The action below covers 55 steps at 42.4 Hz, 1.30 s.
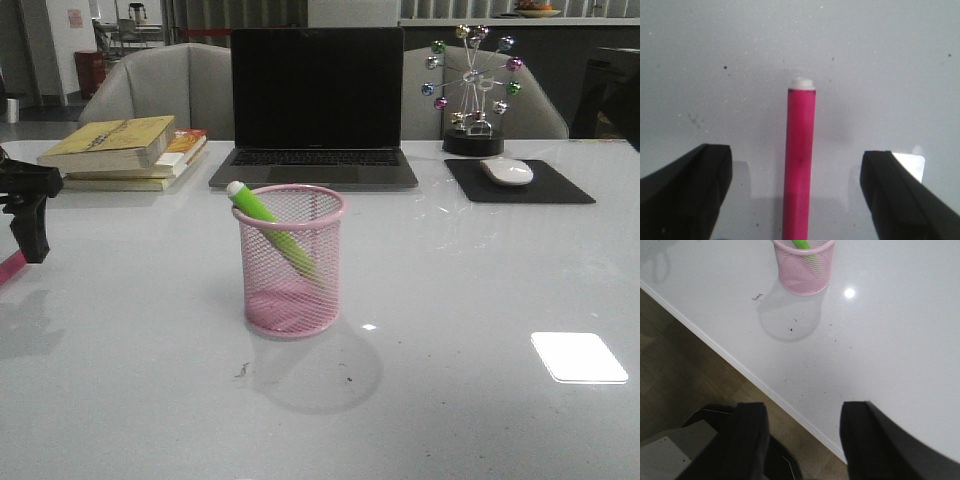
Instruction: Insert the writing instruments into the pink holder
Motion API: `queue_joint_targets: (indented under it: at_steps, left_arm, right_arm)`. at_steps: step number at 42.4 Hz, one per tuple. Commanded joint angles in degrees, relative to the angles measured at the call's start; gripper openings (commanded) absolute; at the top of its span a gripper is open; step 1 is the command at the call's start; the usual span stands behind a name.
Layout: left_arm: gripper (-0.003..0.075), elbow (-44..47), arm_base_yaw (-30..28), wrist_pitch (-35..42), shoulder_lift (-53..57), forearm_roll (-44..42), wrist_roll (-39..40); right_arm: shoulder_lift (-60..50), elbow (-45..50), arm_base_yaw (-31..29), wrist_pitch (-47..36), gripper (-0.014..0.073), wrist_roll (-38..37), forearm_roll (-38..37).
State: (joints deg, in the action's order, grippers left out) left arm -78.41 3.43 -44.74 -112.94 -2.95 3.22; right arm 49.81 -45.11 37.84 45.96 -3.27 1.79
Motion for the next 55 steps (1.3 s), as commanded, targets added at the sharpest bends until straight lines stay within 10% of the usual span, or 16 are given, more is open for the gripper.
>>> queue_joint_targets:
  at_steps: [1,44,55]
  left_arm:
    - [0.0578,-3.46,-0.05,1.35,1.09,0.26,0.50]
    - [0.0101,-8.00,0.06,-1.00,-0.58,-0.11,-2.01]
    - [0.0092,1.10,3.70,16.40,16.49,8.83,-7.10]
  right_arm:
    - [-0.62,-1.46,-0.52,-2.71,0.0444,0.15,-0.70]
    - [-0.62,-1.46,-0.52,-2.71,0.0444,0.15,-0.70]
    - [-0.62,-1.46,-0.52,-2.71,0.0444,0.15,-0.70]
